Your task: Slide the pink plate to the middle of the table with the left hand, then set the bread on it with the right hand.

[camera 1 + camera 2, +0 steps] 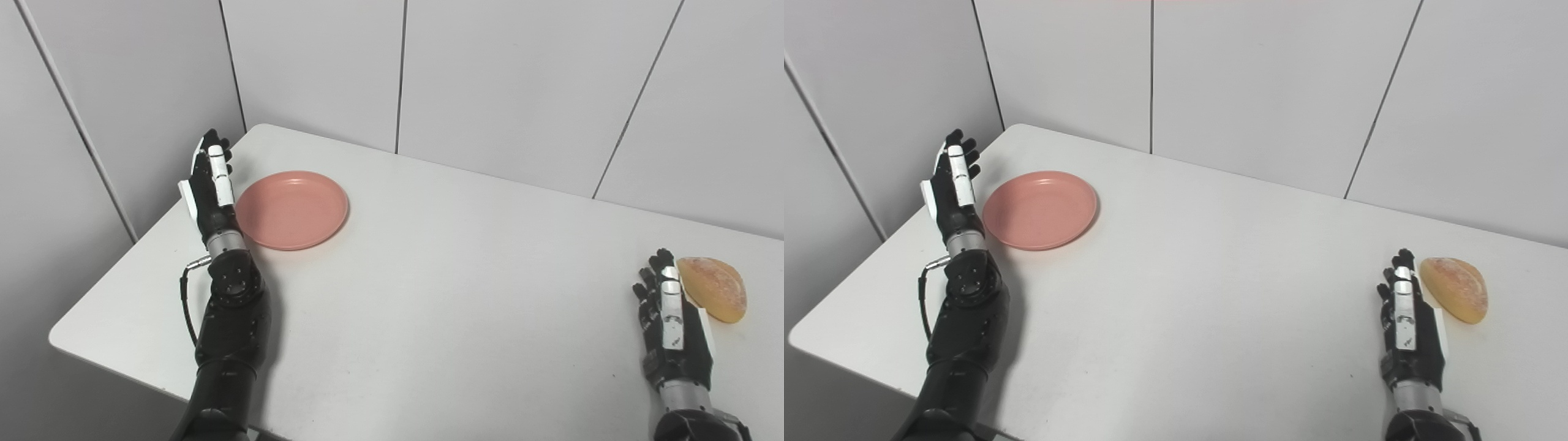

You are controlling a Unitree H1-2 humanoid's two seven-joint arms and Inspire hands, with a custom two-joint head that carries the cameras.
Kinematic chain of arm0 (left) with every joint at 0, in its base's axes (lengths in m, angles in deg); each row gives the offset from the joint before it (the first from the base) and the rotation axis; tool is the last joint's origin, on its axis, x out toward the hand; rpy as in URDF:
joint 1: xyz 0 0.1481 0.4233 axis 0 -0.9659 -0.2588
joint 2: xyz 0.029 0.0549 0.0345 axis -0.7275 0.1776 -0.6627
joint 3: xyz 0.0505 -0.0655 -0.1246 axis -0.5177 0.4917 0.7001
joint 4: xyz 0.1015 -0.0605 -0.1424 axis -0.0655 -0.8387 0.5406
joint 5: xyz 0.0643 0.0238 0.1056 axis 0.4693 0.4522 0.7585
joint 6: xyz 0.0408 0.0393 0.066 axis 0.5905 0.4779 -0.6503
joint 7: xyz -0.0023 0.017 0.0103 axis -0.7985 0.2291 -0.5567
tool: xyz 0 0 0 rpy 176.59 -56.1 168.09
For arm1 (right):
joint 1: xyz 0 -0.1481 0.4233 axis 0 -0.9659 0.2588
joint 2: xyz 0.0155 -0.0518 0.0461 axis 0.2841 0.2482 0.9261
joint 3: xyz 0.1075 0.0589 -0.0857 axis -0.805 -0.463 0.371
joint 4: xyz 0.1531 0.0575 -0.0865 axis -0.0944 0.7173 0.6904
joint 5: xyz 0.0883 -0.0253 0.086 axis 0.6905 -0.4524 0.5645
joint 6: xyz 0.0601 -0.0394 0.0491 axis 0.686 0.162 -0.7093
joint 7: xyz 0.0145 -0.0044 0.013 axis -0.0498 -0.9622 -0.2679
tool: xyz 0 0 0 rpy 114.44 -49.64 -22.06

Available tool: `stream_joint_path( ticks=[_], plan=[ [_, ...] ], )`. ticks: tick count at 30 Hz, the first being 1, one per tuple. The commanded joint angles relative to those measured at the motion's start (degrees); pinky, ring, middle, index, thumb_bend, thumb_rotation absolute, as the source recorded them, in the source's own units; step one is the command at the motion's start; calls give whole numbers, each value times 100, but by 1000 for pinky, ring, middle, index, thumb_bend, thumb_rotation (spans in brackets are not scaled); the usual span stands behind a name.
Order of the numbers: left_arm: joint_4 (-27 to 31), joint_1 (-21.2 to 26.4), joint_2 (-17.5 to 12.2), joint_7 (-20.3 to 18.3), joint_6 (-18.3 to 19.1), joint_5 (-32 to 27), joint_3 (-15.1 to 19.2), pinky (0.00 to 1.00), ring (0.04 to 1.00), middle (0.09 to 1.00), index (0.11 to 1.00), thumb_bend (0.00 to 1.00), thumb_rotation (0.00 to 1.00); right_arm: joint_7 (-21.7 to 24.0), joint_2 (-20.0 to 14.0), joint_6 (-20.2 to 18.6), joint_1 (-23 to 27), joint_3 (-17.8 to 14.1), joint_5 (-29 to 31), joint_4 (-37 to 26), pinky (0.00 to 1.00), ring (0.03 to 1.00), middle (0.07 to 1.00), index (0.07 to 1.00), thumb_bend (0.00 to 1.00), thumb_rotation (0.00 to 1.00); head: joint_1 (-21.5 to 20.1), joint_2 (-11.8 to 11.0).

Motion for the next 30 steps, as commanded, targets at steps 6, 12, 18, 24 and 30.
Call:
stream_joint_path(
  ticks=[6,12,18,24,30],
  plan=[
    [-296,248,-174,181,-172,-31,102,859,847,829,829,552,1000,14,-36,150,4,-63,42,-24,1000,1000,997,971,729,907,34,20],
    [-487,277,-153,272,-57,-22,47,823,819,799,793,559,1000,-12,-23,178,16,-69,14,3,1000,997,994,968,741,905,21,29],
    [-502,273,-99,32,190,-241,-44,813,817,806,805,574,1000,-68,8,83,-3,-75,20,-98,1000,999,988,962,746,894,10,43],
    [-484,285,-23,-280,300,-401,-253,820,818,806,807,565,1000,-43,-16,94,-20,-62,47,-139,1000,1000,984,956,727,886,9,49],
    [-368,301,101,-386,511,-416,-460,832,821,805,807,557,1000,-48,-16,77,-4,-53,38,-147,1000,1000,996,970,737,901,5,79]
  ],
)
